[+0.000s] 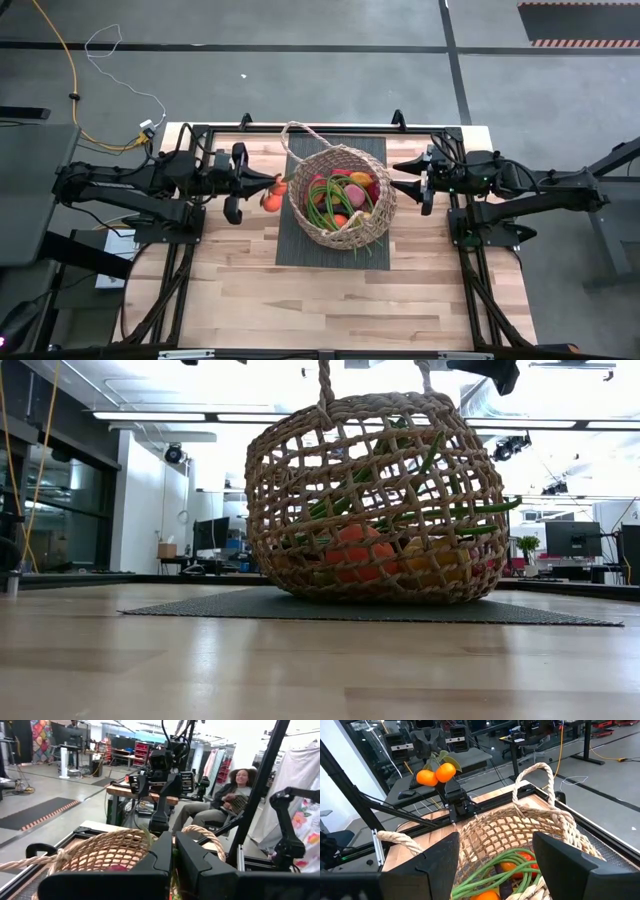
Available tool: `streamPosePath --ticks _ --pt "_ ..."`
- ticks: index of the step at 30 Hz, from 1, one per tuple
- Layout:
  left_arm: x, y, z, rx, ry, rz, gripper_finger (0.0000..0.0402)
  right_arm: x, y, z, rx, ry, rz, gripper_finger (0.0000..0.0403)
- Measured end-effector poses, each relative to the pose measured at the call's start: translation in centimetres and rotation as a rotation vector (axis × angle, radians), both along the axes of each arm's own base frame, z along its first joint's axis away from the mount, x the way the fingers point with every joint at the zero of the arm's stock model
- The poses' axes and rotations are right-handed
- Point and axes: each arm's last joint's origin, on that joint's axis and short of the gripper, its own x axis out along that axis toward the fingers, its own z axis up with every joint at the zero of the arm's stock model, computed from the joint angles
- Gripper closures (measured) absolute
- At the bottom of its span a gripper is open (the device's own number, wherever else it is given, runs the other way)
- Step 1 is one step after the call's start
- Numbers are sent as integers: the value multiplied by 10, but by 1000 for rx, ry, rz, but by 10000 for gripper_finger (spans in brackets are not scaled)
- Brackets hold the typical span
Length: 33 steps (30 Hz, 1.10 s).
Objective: Build produce basket
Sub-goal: Put the tangerine into the woven basket
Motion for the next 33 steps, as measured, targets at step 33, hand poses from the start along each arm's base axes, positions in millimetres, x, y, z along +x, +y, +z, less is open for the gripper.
streamPosePath --ticks 33 --pt "154 39 12 -145 261 97 401 0 0 0 -102 20 16 160"
